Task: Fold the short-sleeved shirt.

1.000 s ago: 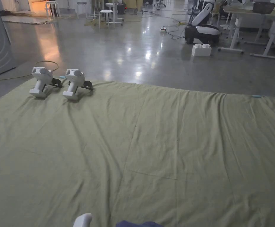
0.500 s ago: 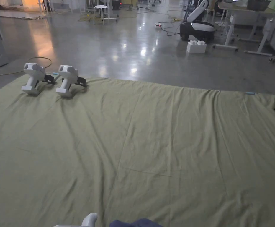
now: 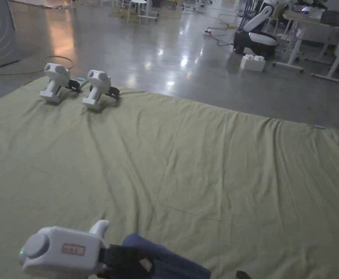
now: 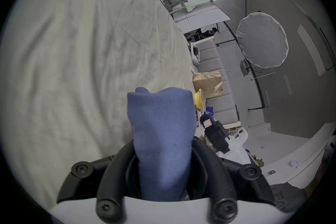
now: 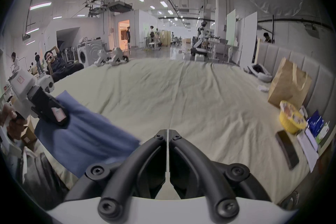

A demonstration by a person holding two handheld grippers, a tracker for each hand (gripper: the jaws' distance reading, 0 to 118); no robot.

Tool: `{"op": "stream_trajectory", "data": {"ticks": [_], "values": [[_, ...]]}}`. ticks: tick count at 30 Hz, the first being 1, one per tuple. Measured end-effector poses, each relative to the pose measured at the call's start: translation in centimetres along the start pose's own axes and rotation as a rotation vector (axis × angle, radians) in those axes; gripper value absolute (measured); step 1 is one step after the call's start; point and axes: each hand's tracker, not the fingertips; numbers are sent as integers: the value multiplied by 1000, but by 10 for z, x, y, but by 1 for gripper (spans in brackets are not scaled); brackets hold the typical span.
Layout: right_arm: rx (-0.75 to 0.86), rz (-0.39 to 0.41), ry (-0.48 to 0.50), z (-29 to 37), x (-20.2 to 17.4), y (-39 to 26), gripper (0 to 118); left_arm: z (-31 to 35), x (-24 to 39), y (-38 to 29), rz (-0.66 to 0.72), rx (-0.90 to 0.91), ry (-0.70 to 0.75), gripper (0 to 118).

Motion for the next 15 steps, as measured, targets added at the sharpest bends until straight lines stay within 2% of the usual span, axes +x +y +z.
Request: {"op": "stream_trajectory", "data": {"ticks": [2,8,15], "values": [[52,25,-32,-1,6,20,4,34,0,18,-43,5,45,33],[140,26,-83,-2,30,73,4,136,0,60,-80,36,179,33],[196,1,-140,1,54,105,4,241,-41,100,-17,64,358,33]]}}
